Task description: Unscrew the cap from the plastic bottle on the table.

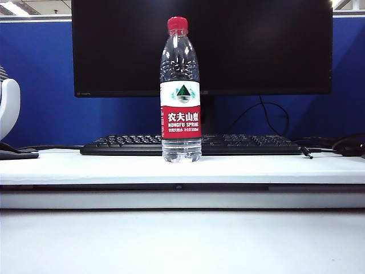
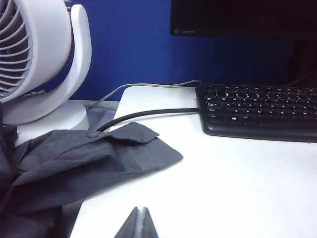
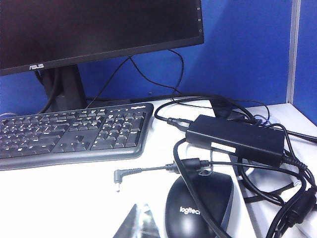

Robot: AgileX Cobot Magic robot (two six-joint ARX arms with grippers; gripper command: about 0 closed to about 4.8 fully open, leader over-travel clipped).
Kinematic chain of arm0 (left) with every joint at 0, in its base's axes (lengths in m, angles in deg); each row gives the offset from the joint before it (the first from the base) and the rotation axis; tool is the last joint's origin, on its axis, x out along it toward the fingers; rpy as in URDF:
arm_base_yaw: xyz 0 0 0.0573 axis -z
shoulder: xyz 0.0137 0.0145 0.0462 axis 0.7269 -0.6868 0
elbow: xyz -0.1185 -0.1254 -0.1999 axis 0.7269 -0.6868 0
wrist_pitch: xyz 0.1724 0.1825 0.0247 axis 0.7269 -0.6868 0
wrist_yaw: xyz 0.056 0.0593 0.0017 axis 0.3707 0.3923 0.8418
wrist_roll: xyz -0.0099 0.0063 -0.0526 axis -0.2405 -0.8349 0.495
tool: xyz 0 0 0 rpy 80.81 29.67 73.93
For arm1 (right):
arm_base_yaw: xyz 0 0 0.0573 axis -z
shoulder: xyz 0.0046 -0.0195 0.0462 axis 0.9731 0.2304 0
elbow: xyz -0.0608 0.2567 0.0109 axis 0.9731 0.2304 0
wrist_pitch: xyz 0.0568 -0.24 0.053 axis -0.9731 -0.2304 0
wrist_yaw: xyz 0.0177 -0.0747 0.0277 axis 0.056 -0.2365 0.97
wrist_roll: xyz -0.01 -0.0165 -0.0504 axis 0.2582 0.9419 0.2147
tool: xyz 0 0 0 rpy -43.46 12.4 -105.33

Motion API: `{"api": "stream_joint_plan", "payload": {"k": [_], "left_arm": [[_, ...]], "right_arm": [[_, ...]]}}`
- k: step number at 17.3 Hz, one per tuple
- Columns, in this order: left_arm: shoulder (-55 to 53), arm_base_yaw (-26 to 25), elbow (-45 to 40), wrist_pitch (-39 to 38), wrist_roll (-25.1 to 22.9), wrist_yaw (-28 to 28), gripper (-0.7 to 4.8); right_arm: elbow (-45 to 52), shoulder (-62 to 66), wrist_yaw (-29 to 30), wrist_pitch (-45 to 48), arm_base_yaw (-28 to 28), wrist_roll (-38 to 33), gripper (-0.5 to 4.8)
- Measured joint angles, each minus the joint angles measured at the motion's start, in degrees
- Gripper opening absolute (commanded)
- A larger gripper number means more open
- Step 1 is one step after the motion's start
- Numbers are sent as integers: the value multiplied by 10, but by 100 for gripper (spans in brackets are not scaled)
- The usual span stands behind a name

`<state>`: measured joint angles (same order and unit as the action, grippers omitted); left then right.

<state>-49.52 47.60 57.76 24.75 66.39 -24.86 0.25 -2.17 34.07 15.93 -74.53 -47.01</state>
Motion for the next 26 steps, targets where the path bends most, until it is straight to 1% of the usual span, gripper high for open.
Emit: {"api": "stream_joint_plan", "payload": {"k": [6, 7, 8, 9, 10, 11, 12, 13, 14, 15, 16, 17, 18, 19, 20, 21, 22, 23, 24, 25, 26], "left_arm": [[0, 0, 0, 0, 1, 0, -5], [0, 0, 0, 0, 26, -2, -5], [0, 0, 0, 3, 78, -17, -4], [0, 0, 0, 17, 145, -41, 0], [0, 0, 0, 58, 248, -67, -1], [0, 0, 0, 101, 327, -79, -1], [0, 0, 0, 170, 419, -94, 0], [0, 2, 0, 278, 497, -109, 0], [0, 9, 2, 341, 524, -109, 0], [0, 18, 17, 376, 538, -109, 0], [-2, 38, 74, 389, 540, -111, 0], [-24, 54, 110, 395, 523, -127, 0], [-62, 66, 148, 394, 490, -157, 0], [-103, 76, 182, 394, 447, -192, 15], [-176, 90, 224, 398, 364, -251, 30], [-227, 99, 238, 403, 308, -278, 30], [-298, 111, 241, 401, 246, -291, 30], [-400, 121, 244, 389, 179, -302, 31], [-447, 127, 245, 382, 143, -316, 72], [-541, 148, 253, 395, 80, -336, 128], [-602, 159, 254, 410, 49, -337, 159]], "right_arm": [[0, 0, 0, 0, 0, 0, -6], [0, 0, 1, 0, 0, -1, -6], [0, 0, 9, 2, 0, -7, -6], [0, 0, 33, 16, 0, -24, -6], [0, 0, 64, 64, 0, -43, -6], [0, 0, 72, 94, 0, -48, -6], [0, 0, 74, 132, 0, -59, -6], [0, 0, 69, 210, 0, -88, -6], [-1, 0, 48, 255, 0, -103, -6], [-12, 0, 12, 266, 0, -123, -6], [-57, 5, -42, 267, 0, -147, -6], [-98, 32, -51, 272, 0, -149, -6], [-130, 57, -51, 276, 0, -150, -5], [-173, 95, -39, 282, 0, -150, -5], [-236, 155, 5, 297, 0, -150, -5], [-269, 184, 38, 302, 0, -150, -5], [-318, 232, 101, 310, 0, -150, -6], [-366, 292, 203, 309, 0, -151, -6], [-400, 333, 267, 292, 0, -151, -6], [-448, 382, 354, 223, 0, -155, -6], [-468, 405, 379, 202, -1, -165, -6]]}}
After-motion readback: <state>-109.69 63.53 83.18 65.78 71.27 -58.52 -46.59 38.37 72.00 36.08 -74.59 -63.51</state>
